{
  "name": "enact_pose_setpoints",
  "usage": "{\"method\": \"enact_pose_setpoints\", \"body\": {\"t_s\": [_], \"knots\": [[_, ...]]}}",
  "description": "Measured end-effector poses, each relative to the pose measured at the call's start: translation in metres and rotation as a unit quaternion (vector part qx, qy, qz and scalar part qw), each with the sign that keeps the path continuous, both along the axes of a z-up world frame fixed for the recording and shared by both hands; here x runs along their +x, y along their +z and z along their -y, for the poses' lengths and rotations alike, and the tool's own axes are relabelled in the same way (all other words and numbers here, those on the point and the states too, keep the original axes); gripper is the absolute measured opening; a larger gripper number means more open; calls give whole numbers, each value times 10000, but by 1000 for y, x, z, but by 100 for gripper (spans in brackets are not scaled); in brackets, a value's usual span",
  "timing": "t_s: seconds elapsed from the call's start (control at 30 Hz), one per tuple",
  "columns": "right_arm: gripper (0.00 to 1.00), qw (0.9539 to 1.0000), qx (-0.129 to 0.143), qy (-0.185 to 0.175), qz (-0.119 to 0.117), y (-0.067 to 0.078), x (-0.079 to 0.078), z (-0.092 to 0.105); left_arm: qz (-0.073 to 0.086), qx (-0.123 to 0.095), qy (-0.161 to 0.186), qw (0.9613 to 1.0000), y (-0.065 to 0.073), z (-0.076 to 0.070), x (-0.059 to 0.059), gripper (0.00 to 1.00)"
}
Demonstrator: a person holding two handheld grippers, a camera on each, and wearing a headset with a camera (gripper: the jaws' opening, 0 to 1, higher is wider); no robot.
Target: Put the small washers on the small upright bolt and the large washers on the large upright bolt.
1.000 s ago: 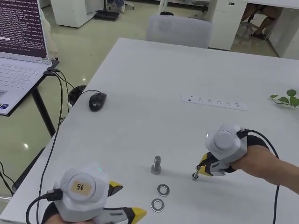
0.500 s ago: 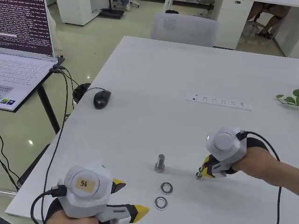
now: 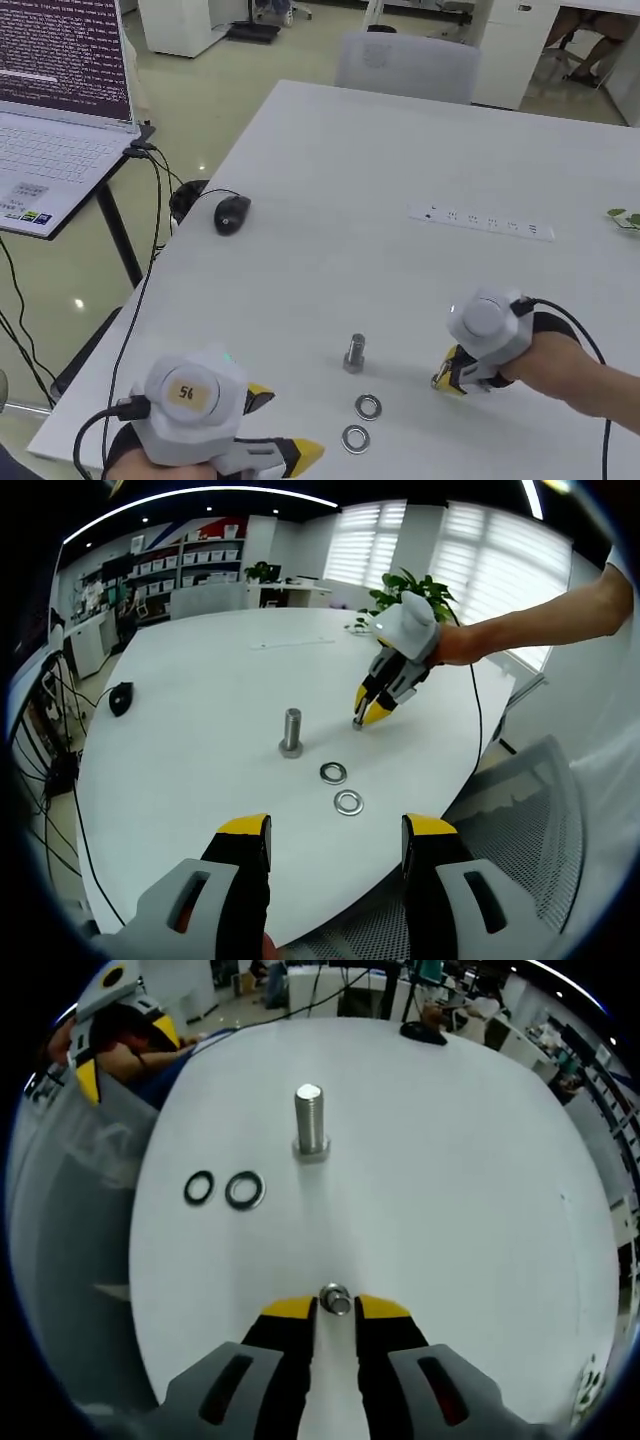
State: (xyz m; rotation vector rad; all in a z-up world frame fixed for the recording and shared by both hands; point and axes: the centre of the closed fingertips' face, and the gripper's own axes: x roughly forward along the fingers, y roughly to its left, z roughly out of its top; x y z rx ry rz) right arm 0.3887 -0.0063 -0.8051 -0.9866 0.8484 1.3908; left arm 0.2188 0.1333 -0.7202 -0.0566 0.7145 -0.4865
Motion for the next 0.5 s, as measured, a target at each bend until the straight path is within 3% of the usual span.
{"method": "enact_pose_setpoints", "body": {"t_s": [0.13,0.27,0.37,0.5], "knots": [[18,9995,71,-318,-10,3,3,12,-3,0,-9,10000,-1,1,-1,52],[18,9986,-45,-517,-77,-5,-3,33,-6,-21,-14,10000,-2,4,-2,52],[18,9983,-176,-529,-179,-12,-21,49,-13,-22,-33,10000,-3,5,-3,52],[18,9985,-204,-470,-193,-14,-37,54,2,-21,-50,10000,-2,5,-2,52]]}}
